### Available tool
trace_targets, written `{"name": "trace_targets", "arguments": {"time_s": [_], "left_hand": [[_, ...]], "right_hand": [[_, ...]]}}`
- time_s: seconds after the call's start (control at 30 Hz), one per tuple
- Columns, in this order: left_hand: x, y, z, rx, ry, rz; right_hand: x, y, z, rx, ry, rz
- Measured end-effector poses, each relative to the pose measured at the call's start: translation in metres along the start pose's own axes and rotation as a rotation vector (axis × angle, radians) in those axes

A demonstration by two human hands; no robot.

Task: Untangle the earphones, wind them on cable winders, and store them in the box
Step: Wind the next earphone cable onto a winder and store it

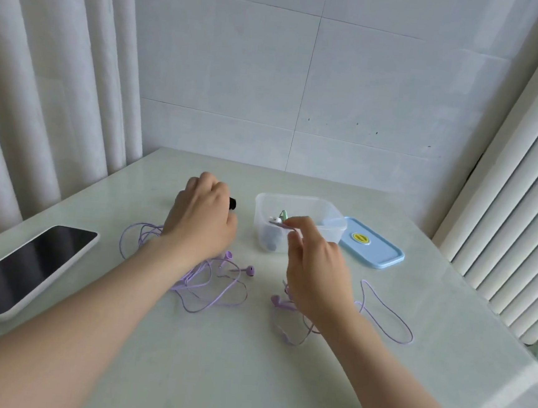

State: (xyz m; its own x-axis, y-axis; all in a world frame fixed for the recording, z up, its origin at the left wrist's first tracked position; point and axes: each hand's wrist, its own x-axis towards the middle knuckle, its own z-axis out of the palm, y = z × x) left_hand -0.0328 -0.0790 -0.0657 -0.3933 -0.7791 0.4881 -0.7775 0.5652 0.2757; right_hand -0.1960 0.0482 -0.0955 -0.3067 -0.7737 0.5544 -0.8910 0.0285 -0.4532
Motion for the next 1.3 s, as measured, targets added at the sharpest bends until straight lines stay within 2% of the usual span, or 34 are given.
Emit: {"name": "trace_targets", "arguments": {"time_s": [0.13, 0.27, 0.43, 0.57, 0.73, 0.87, 1.13, 1.3], "left_hand": [[0.016, -0.006, 0.021, 0.07, -0.072, -0.072], [0.027, -0.015, 0.036, 0.1, -0.141, -0.133], [0.033, -0.019, 0.044, 0.125, -0.071, -0.164], [0.036, -0.021, 0.048, 0.109, -0.011, -0.139], [0.032, -0.021, 0.043, 0.138, -0.042, -0.135], [0.027, -0.016, 0.037, 0.289, -0.078, -0.164], [0.018, 0.001, 0.031, 0.314, 0.115, -0.083], [0.027, 0.011, 0.021, 0.001, 0.361, -0.135]], "right_hand": [[0.006, 0.005, 0.005, 0.038, 0.086, 0.028], [0.008, -0.005, 0.015, 0.014, 0.107, -0.029], [0.006, -0.01, 0.016, -0.027, -0.006, -0.053], [0.006, -0.007, 0.017, -0.012, -0.012, -0.029], [0.005, -0.005, 0.015, -0.003, -0.002, -0.014], [0.003, -0.002, 0.014, 0.016, -0.002, -0.021], [0.003, -0.001, 0.014, 0.064, 0.07, -0.015], [0.003, -0.005, 0.01, 0.157, 0.157, -0.056]]}}
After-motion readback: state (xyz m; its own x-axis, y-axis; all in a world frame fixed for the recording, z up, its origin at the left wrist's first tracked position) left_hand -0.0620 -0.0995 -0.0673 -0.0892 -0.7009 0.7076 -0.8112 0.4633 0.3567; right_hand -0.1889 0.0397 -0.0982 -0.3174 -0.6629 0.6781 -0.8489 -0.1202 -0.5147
